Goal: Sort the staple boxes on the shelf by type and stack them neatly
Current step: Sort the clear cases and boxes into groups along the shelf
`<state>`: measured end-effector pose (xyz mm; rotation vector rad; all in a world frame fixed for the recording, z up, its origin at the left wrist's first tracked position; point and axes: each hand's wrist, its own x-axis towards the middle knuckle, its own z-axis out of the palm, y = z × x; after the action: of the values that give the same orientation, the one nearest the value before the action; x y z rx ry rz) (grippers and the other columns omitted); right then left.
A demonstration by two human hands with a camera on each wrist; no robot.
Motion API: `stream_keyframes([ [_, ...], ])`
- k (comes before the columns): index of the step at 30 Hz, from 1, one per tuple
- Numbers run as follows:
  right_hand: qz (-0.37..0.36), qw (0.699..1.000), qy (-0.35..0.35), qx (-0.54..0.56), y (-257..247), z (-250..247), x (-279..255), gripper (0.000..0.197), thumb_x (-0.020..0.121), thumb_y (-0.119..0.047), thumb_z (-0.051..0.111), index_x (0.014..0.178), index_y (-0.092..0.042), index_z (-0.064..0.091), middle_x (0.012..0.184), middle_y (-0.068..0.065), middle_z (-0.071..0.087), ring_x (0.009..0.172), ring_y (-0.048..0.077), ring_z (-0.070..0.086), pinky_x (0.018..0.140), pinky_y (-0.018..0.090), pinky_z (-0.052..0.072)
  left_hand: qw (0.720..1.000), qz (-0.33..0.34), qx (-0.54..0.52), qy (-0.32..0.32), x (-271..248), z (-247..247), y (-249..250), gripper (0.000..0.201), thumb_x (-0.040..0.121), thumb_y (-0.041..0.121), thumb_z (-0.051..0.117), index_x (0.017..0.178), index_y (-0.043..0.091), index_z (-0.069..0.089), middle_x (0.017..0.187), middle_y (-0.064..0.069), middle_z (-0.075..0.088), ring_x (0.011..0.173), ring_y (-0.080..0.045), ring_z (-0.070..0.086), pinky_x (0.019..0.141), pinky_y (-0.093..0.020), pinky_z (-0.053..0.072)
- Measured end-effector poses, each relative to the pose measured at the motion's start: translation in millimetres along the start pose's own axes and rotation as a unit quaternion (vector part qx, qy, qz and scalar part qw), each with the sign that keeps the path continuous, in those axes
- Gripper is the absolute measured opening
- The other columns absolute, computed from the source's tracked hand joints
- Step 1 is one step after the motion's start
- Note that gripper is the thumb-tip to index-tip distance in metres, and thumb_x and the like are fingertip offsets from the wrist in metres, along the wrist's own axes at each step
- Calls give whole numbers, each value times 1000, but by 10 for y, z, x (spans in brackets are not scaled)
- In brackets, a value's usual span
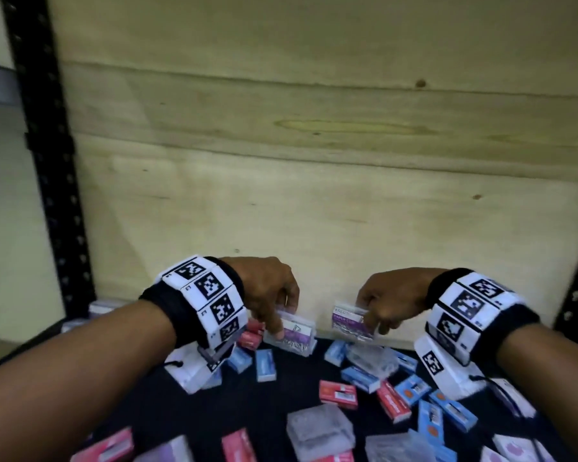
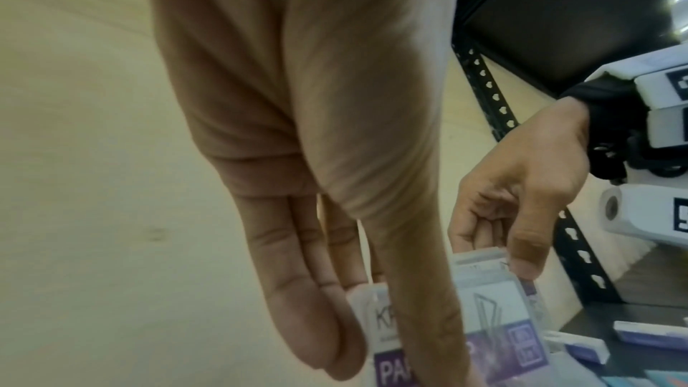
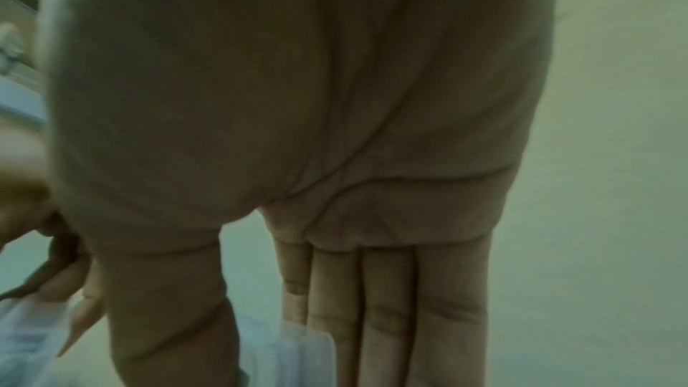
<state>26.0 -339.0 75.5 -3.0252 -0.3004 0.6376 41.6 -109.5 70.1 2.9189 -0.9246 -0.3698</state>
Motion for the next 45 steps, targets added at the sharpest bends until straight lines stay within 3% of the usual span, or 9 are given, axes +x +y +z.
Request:
stream_keyframes([
  [5,-55,998,-8,-31,-771,2,225,15,90,-30,65,94,-16,70,86,0,75,69,10,63,69,24,49,997,-71,-10,9,-604,1,-623,34,69,33,88,96,25,70,97,6,72,70,-9,65,72,-28,53],
  [9,-103,993,-12,-48,-1312,18,367,19,91,-30,65,96,-11,68,93,3,77,71,10,64,73,27,50,992,-127,-4,12,-1028,37,-1060,34,68,36,89,92,30,66,98,7,70,76,-13,67,72,-26,53],
  [14,-163,984,-9,-73,-1859,87,452,20,92,-34,64,102,-17,67,83,-4,71,77,15,62,87,33,51,981,-194,-14,8,-1422,155,-1492,34,72,31,87,98,29,67,103,7,69,61,-7,62,60,-20,49],
  [18,-189,979,-21,-77,-2192,176,505,31,93,-37,64,114,-15,67,98,0,76,93,20,69,91,35,51,974,-224,-34,-10,-1609,269,-1736,32,74,24,87,99,25,67,97,5,67,58,-7,61,57,-18,50],
  [22,-209,974,-49,-72,-2475,304,588,31,93,-37,64,111,-13,67,99,5,76,90,21,70,89,36,54,968,-248,-23,-29,-1711,386,-1899,40,76,22,85,111,19,68,110,2,67,56,3,54,50,-9,44],
  [28,-236,964,-54,-109,-2811,434,677,37,95,-36,60,123,-12,62,101,5,75,99,23,69,95,39,53,964,-262,-19,-44,-1776,494,-2027,44,78,22,83,118,18,65,107,5,63,59,6,49,47,-5,38],
  [32,-245,959,-51,-131,-2949,508,732,32,95,-35,59,116,-12,66,100,5,74,97,23,68,94,41,54,962,-269,-18,-48,-1817,562,-2085,43,79,23,82,118,20,65,95,11,57,62,5,48,51,-9,37],
  [40,-237,957,-2,-167,-3002,545,762,37,95,-41,60,120,-14,64,113,5,68,100,23,64,88,37,53,961,-273,-25,-32,-1857,637,-2169,40,82,20,79,119,17,64,97,7,59,61,2,51,50,-8,38],
  [45,-224,955,45,-187,-2959,525,754,39,94,-44,62,120,-15,63,115,5,66,99,23,64,83,34,53,958,-286,-37,-15,-1930,671,-2202,40,79,23,82,115,24,64,104,6,64,87,-12,62,66,-19,45],
])
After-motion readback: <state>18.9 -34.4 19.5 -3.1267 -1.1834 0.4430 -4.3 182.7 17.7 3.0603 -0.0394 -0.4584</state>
